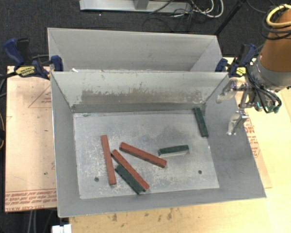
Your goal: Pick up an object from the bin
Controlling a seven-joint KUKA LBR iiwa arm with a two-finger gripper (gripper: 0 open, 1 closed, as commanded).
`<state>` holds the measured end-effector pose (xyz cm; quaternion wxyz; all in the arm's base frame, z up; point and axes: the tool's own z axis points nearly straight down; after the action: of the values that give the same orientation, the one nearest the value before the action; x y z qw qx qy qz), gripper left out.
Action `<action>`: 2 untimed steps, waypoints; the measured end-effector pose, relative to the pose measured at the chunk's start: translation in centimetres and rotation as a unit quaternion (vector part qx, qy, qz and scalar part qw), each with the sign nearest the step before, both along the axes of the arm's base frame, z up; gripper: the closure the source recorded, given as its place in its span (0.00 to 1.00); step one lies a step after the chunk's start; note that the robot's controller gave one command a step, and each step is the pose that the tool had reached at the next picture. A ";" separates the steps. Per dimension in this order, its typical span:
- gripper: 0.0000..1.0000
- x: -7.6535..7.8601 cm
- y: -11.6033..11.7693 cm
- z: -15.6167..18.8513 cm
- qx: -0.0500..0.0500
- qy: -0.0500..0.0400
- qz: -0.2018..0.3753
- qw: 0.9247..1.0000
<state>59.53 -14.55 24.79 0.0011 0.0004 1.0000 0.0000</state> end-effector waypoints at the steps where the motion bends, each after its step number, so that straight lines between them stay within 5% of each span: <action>1: 0.00 -2.0 1.3 -4.9 -0.001 -0.002 -0.001 1.000; 2: 0.00 -0.9 3.6 -11.6 0.000 -0.002 -0.023 1.000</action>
Offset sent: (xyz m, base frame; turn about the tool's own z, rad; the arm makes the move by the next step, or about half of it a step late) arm -0.0066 0.0415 -0.1260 0.0524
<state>58.62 -10.91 13.23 0.0032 0.0232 0.9997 -0.0001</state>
